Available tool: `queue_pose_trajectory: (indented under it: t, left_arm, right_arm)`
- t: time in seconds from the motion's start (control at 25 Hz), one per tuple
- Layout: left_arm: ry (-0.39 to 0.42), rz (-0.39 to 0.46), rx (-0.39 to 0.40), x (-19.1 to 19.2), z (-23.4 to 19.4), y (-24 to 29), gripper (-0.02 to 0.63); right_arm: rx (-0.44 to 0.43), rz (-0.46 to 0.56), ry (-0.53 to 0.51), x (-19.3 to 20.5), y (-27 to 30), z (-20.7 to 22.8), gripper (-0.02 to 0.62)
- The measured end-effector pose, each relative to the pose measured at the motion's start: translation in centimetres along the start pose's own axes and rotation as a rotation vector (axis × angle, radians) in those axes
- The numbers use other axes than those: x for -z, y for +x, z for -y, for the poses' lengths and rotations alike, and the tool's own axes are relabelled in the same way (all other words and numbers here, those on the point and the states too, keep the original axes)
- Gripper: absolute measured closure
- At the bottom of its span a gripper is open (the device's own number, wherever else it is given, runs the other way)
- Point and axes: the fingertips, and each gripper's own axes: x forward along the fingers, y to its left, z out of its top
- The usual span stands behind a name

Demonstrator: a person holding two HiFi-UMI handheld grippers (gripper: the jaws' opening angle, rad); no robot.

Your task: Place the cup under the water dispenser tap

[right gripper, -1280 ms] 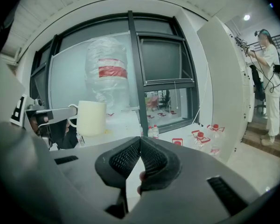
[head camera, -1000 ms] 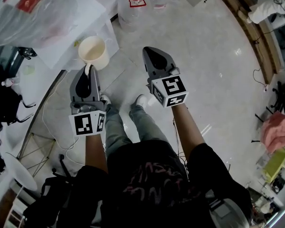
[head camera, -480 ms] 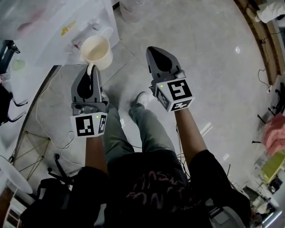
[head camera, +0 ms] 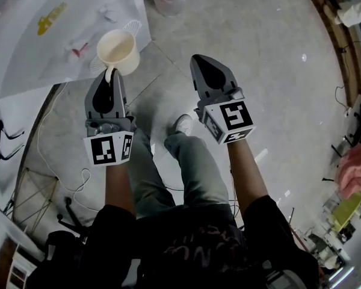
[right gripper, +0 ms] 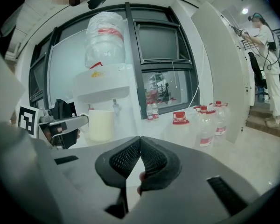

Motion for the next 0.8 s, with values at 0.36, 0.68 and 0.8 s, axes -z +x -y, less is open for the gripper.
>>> queue_pose_trajectory:
  t: [0.36, 0.68, 0.8]
  left_arm:
    - [0.008, 0.025, -0.020, 7.1, -2.9, 4.2, 0.561]
    - [0.055, 0.025, -0.015, 11.1, -4.7, 6.4, 0.561]
    - [0.072, 0.021, -0.004, 11.9, -4.7, 6.8, 0.561]
  right_arm:
    - [0.009, 0.012, -0.004, 5.1, 5.9, 2.7, 0.581]
    - [-0.001, -0.002, -0.018, 8.8, 9.4, 3.9, 0.581]
    - [0.000, -0.009, -0.012, 9.0, 9.8, 3.9, 0.581]
